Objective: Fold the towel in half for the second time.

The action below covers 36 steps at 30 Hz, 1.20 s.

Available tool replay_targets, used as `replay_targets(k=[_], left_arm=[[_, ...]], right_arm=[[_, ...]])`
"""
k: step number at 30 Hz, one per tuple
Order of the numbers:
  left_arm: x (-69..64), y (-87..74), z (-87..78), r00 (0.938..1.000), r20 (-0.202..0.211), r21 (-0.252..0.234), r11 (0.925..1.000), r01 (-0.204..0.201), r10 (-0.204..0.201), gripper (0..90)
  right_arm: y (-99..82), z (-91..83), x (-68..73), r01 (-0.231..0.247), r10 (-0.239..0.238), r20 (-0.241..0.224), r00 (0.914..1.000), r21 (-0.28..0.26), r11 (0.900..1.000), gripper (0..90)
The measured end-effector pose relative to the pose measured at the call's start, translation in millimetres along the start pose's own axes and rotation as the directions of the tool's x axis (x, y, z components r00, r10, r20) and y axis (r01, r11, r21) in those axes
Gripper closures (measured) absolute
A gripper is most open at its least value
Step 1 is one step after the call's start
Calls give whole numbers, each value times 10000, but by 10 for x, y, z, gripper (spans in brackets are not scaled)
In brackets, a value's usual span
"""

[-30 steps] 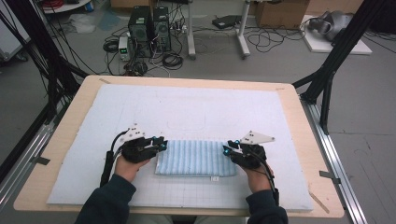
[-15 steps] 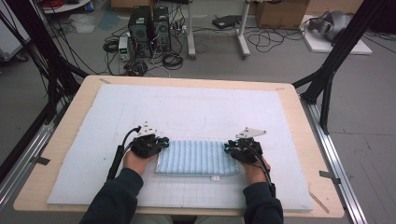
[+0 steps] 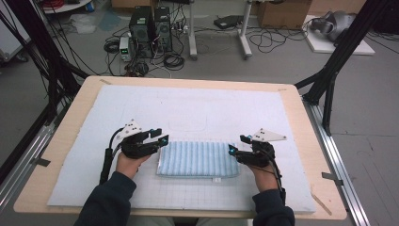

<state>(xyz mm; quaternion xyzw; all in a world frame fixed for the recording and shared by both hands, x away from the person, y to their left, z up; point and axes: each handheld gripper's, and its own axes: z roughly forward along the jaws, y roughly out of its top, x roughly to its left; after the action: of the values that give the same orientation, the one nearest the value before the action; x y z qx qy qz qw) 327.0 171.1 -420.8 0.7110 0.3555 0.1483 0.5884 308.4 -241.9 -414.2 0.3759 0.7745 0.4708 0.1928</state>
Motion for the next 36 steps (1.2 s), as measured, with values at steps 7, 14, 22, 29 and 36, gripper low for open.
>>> replay_targets(k=[7, 14, 22, 29, 36], left_arm=[[-12, 47, -175, 9997, 30, -305, 9993, -228, 229, 194], [-41, 64, -279, 9957, -65, -448, 9947, -921, 919, 197], [-23, 62, -297, 9953, -266, -343, 9949, -945, 936, 196], [-12, 74, -308, 9956, -467, -349, 9960, -826, 809, 194], [-34, 87, -343, 9956, -517, -469, 9957, -800, 776, 184]], right_arm=[[-10, -247, 5, 113, -91, 630, 9980, -346, 9993, 133], [-34, -318, -14, 536, -535, 589, 9968, 1, 9986, 119], [-80, -380, -65, 310, -304, 594, 9978, -89, 9995, 117], [-99, -432, -116, 195, -183, 700, 9974, -172, 9997, 117], [-71, -499, -112, 255, -231, 805, 9965, -279, 9993, 117]])
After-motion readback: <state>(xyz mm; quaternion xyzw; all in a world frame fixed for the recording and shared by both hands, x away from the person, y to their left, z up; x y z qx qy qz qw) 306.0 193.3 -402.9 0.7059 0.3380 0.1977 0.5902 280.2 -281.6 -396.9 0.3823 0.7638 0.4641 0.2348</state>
